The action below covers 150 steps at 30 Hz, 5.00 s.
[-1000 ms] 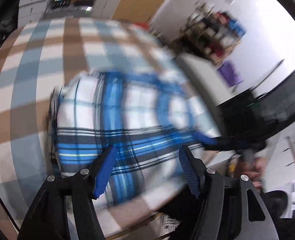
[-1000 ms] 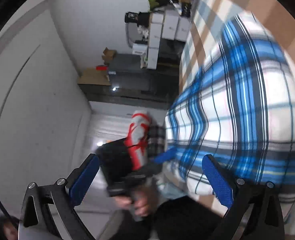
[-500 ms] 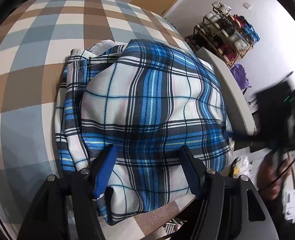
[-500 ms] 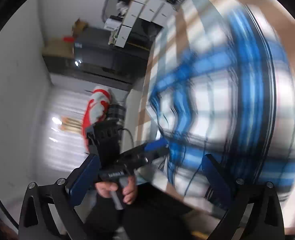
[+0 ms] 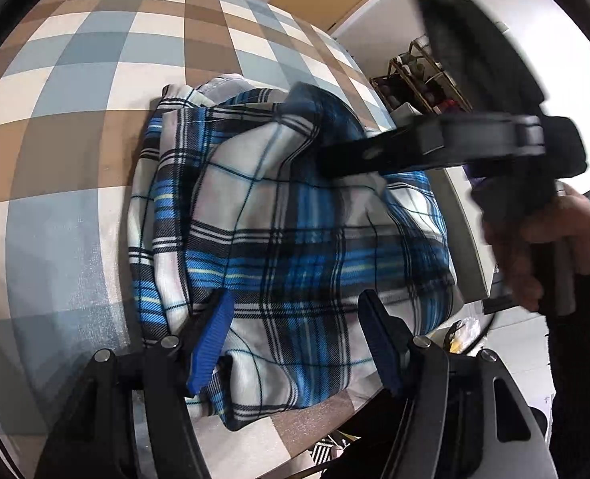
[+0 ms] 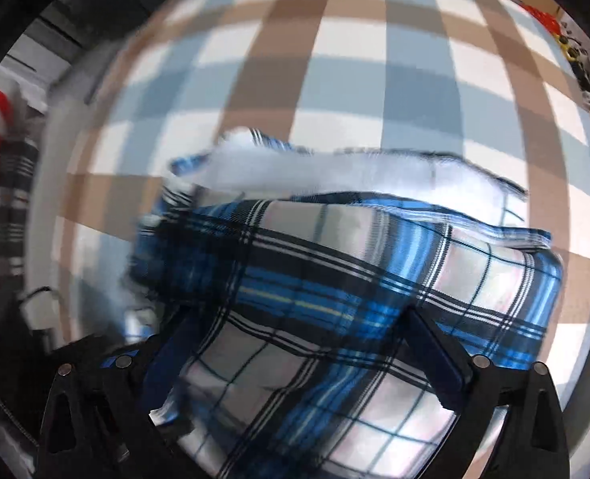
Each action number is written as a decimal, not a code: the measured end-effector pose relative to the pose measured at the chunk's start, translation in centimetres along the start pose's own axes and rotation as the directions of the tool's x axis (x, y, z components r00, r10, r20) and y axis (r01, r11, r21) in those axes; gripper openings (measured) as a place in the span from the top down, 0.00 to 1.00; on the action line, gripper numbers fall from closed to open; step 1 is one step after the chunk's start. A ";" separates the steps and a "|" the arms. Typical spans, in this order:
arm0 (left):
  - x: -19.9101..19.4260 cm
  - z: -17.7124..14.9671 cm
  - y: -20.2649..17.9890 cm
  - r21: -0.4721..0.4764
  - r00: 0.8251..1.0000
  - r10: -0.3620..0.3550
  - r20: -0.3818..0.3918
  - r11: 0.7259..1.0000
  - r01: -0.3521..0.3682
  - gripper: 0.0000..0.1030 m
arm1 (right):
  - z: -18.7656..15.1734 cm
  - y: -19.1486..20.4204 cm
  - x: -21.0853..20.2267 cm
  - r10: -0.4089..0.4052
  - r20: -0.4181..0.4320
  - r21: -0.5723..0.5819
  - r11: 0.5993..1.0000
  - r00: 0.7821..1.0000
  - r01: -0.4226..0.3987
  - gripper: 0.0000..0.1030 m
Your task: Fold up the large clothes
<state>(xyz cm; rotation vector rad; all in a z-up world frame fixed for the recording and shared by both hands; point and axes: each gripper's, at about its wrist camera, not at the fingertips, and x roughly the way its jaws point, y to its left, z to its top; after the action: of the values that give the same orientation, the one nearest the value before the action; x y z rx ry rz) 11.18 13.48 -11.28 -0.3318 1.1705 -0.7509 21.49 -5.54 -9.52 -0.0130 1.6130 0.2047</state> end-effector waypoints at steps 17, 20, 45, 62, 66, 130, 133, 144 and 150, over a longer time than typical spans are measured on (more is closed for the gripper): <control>-0.3 0.2 0.3 -0.073 1.000 0.002 0.007 0.997 -0.002 0.42 | -14.3 -7.2 -3.6 0.675 0.093 0.076 0.728 0.732 -0.682 0.00; -0.1 0.3 0.5 -0.090 1.000 0.004 0.014 0.996 -0.003 0.42 | -14.8 -8.5 -0.2 0.661 0.098 0.156 0.728 0.744 -0.667 0.00; 0.3 7.7 -2.4 -0.090 0.992 -0.103 0.078 0.990 0.110 0.40 | -16.4 -8.4 3.3 0.863 0.296 0.144 0.384 0.410 -0.912 0.00; -1.9 5.5 -0.1 -0.121 0.985 0.058 0.163 0.992 -0.039 0.40 | -20.1 -11.4 -3.4 0.854 0.408 -0.137 0.407 0.323 -0.903 0.00; -4.2 3.4 1.7 -0.151 0.969 0.178 0.173 0.977 -0.152 0.28 | -22.7 -15.0 -7.2 0.691 0.645 -0.188 0.558 0.327 -0.808 0.00; 0.8 1.5 0.9 0.044 0.898 0.440 0.015 0.897 -0.441 0.02 | -14.9 -15.9 -0.9 0.382 0.484 0.094 0.872 0.787 -0.480 0.04; 1.0 1.5 0.5 0.033 0.921 0.389 0.010 0.921 -0.389 0.02 | -14.8 -15.9 -0.9 0.390 0.486 0.095 0.866 0.782 -0.490 0.03; 0.0 2.3 2.5 -0.076 1.000 0.017 -0.003 0.997 -0.017 0.02 | -14.6 -16.6 -0.8 0.436 0.487 0.093 0.836 0.757 -0.541 0.00; 0.3 2.5 4.2 -0.214 0.971 -0.239 -0.020 0.950 0.229 0.02 | -14.7 -17.0 -0.7 0.465 0.485 0.086 0.818 0.741 -0.569 0.00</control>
<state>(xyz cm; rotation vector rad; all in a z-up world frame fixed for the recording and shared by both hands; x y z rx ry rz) 14.99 15.90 -13.10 -0.6420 1.2711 -0.8462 9.23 -24.42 -10.35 0.6395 1.1326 0.4226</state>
